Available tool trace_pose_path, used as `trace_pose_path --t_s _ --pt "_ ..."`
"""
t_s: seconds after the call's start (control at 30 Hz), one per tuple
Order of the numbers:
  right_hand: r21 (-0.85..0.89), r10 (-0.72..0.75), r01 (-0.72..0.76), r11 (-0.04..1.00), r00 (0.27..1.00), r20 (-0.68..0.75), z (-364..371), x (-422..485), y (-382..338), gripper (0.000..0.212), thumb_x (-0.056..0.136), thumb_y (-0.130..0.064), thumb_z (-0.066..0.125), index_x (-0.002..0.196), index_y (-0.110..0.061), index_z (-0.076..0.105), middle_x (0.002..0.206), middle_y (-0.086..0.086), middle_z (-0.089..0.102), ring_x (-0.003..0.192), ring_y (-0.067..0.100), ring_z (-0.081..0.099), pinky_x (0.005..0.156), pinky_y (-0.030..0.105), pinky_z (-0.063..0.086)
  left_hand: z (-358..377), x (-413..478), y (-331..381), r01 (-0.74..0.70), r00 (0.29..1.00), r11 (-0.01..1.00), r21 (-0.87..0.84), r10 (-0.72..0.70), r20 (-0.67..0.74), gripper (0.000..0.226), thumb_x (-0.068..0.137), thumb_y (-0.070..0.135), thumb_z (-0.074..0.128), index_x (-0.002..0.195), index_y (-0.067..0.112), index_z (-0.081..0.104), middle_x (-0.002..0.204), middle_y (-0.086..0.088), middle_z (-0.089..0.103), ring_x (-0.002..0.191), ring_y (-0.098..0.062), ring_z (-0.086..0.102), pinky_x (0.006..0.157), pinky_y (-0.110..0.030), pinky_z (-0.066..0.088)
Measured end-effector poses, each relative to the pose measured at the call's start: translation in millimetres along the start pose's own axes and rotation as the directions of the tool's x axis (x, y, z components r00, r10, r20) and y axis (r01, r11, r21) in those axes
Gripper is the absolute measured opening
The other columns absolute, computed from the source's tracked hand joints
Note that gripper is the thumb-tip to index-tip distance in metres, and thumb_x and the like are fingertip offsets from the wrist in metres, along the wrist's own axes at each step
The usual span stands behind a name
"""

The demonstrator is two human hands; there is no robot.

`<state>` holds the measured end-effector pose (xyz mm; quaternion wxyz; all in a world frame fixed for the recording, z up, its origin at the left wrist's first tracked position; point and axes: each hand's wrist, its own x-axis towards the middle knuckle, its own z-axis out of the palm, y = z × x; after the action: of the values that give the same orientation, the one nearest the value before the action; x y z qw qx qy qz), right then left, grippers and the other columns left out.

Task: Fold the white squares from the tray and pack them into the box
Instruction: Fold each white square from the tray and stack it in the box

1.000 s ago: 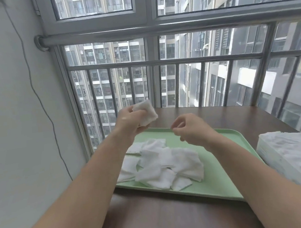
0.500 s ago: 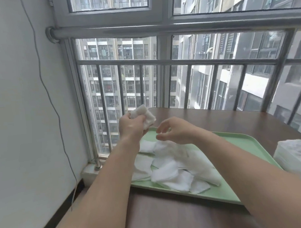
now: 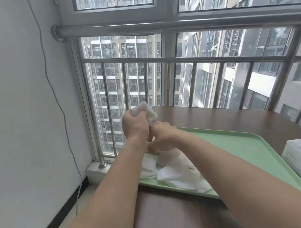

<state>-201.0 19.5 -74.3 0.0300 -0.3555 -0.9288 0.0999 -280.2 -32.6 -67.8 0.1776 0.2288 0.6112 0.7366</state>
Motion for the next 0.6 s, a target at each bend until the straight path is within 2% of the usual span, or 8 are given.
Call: trace_pose_path --t_s 0.13,0.2,0.27,0.33,0.4,0.5,0.6 --pt "0.15 -0.004 0.019 0.989 0.995 -0.102 -10.0 -14.4 4.8 0.016 0.087 -0.024 0.062 0.102 -0.02 0.063 0.108 -0.004 0.065 0.105 0.022 0.058 0.095 0.041 0.045 1.5 -5.7 4.2 -0.142 0.988 0.989 0.045 0.144 -0.047 0.005 0.09 0.01 0.054 0.092 0.015 0.056 0.077 0.006 0.055 0.068 -0.01 0.052 0.064 -0.029 0.045" --pt "0.315 0.025 0.043 0.948 0.978 -0.208 -16.9 -23.7 17.1 0.008 0.085 -0.021 0.064 0.091 -0.022 0.059 0.094 -0.006 0.062 0.089 0.019 0.06 0.076 0.03 0.049 2.3 -8.3 5.3 -0.17 0.984 0.985 0.035 0.171 -0.045 0.005 0.09 0.011 0.054 0.093 0.015 0.056 0.077 0.005 0.056 0.07 -0.012 0.054 0.065 -0.034 0.052" --pt "0.497 0.05 0.096 0.863 0.961 -0.272 -24.0 -36.6 35.0 0.013 0.082 -0.012 0.068 0.085 -0.017 0.057 0.08 -0.005 0.059 0.068 0.014 0.055 0.056 0.021 0.043 4.3 -12.2 6.1 -0.164 0.986 0.986 0.005 0.165 -0.007 0.008 0.091 0.011 0.055 0.096 0.016 0.058 0.083 0.003 0.06 0.075 -0.015 0.06 0.07 -0.04 0.06" --pt "0.632 0.064 0.144 0.761 0.953 -0.295 -30.3 -54.1 55.2 0.021 0.079 -0.001 0.071 0.086 -0.013 0.055 0.077 0.001 0.058 0.062 0.015 0.05 0.051 0.018 0.043 7.7 -18.1 8.9 -0.139 0.988 0.99 -0.015 0.14 0.066 0.011 0.092 0.009 0.056 0.096 0.019 0.059 0.089 0.001 0.061 0.08 -0.016 0.063 0.072 -0.041 0.062" --pt "0.714 0.07 0.165 0.681 0.955 -0.287 -34.6 -71.7 75.0 0.027 0.078 0.005 0.072 0.087 -0.012 0.053 0.083 0.008 0.06 0.067 0.018 0.054 0.054 0.022 0.048 15.4 -25.0 12.8 -0.094 0.977 0.996 -0.005 0.093 0.191 0.012 0.091 0.007 0.058 0.092 0.019 0.059 0.089 -0.001 0.061 0.08 -0.017 0.062 0.074 -0.041 0.062" --pt "0.778 0.086 0.16 0.608 0.96 -0.265 -39.9 -84.8 90.5 0.028 0.08 0.008 0.072 0.087 -0.011 0.051 0.091 0.011 0.06 0.069 0.016 0.058 0.059 0.028 0.053 24.2 -34.3 18.0 -0.004 0.9 0.995 0.096 -0.038 0.434 0.012 0.089 0.003 0.063 0.093 0.015 0.061 0.093 -0.007 0.064 0.082 -0.02 0.065 0.078 -0.042 0.063" --pt "0.807 0.064 0.182 0.562 0.963 -0.262 -52.1 -93.1 98.5 0.031 0.081 0.008 0.072 0.085 -0.013 0.05 0.089 0.009 0.06 0.066 0.014 0.059 0.06 0.03 0.052 36.4 -39.4 18.1 0.015 0.825 0.979 0.204 -0.127 0.55 0.031 0.088 0.003 0.069 0.118 0.009 0.063 0.109 -0.01 0.066 0.091 -0.023 0.069 0.073 -0.036 0.064"
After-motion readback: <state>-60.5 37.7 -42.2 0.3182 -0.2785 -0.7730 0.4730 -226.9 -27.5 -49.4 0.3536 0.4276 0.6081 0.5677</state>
